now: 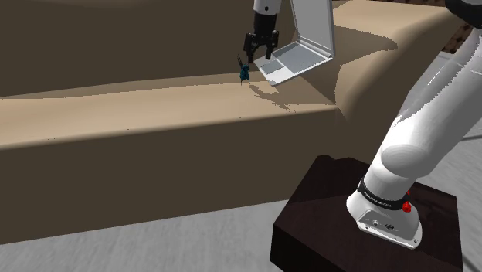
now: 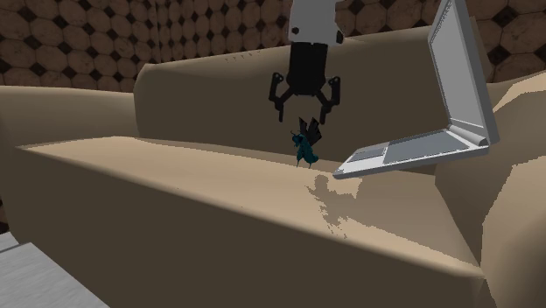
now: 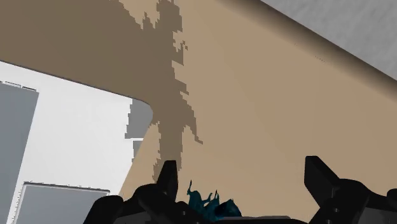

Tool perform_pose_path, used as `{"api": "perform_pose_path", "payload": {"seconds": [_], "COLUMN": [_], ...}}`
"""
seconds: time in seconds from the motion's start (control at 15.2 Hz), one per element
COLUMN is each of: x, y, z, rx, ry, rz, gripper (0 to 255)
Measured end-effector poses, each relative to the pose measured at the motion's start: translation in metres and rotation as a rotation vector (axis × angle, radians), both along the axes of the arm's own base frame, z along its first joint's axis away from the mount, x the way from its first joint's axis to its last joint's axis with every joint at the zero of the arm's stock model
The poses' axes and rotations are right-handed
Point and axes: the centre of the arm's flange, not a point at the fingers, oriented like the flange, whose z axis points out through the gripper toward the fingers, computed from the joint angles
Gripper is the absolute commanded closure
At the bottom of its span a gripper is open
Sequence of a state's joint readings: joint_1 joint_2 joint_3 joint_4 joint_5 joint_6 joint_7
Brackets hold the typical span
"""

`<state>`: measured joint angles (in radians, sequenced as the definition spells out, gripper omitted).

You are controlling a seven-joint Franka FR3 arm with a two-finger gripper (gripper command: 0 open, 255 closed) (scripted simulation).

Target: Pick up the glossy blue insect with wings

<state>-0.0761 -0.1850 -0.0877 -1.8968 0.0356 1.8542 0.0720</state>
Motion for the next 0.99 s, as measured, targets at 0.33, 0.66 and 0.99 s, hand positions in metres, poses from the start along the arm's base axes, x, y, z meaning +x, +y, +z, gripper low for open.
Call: {"api": "perform_pose_path", "payload": {"seconds": [0.33, 0.66, 0.99], "x": [0.051, 0.102, 0.11], "y": [-0.028, -0.061, -0.064], "z": [-0.003, -0.011, -0.031], "rx": [0.016, 0.032, 0.034], "ry": [-0.035, -0.069, -0.074], "rz": [-0.032, -0.063, -0.067], "gripper": [0, 0, 0]}}
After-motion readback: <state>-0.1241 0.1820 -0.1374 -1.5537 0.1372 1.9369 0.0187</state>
